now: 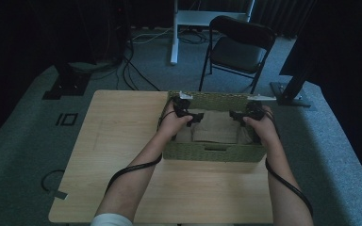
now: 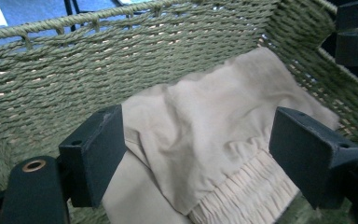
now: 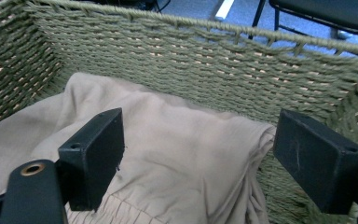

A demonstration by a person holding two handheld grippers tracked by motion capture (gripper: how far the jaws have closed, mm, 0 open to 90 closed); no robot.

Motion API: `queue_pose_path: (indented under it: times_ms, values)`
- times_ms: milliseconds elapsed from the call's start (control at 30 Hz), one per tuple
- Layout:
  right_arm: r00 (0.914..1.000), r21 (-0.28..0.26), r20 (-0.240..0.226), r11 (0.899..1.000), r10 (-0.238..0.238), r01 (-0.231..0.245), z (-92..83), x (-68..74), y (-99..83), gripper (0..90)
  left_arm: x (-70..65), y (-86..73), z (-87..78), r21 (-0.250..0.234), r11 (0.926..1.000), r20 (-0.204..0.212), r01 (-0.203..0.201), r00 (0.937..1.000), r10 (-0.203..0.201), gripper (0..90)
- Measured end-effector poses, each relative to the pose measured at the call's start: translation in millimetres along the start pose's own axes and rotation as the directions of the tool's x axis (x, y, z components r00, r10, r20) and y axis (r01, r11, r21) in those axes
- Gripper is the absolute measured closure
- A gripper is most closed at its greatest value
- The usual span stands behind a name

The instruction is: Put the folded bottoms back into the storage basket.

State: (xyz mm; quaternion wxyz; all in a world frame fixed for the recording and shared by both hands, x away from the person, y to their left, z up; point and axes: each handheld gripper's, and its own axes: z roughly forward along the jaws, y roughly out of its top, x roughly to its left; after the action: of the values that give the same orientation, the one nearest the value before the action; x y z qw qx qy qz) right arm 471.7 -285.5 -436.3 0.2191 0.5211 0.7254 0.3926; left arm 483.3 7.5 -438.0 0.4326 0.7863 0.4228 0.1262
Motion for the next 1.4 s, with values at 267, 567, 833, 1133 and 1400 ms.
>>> queue_pose_path:
  times_ms: [267, 567, 833, 1133, 1400]
  values:
    - [0.9994, -0.014, -0.014, 0.999, -0.031, 0.030, -16.3, 6.3, 2.8, 16.1, -3.0, -3.6, -16.9, -0.023, 0.9997, 0.004, -0.003, 1.0000, 0.003, 18.5]
    - [0.9982, -0.037, -0.026, 0.998, -0.053, 0.053, -38.5, 15.9, 0.6, 16.0, -9.5, -4.3, -41.5, -0.052, 0.9986, 0.023, 0.000, 0.9997, 0.001, 18.4]
    - [0.9986, -0.064, -0.022, 0.997, -0.049, 0.047, -54.0, 21.8, -6.7, 12.2, -15.0, -5.5, -67.4, -0.071, 0.9974, 0.016, -0.010, 0.9998, 0.011, 18.4]
    - [0.9986, -0.079, -0.029, 0.996, -0.045, 0.042, -70.1, 25.0, -16.1, 12.1, -18.2, -15.6, -85.9, -0.075, 0.9969, 0.024, -0.021, 0.9994, 0.023, 18.4]
    - [0.9980, -0.112, -0.019, 0.992, -0.061, 0.058, -86.6, 29.3, -29.0, 12.1, -26.0, -28.8, -96.0, -0.080, 0.9961, 0.050, -0.038, 0.9979, 0.042, 18.4]
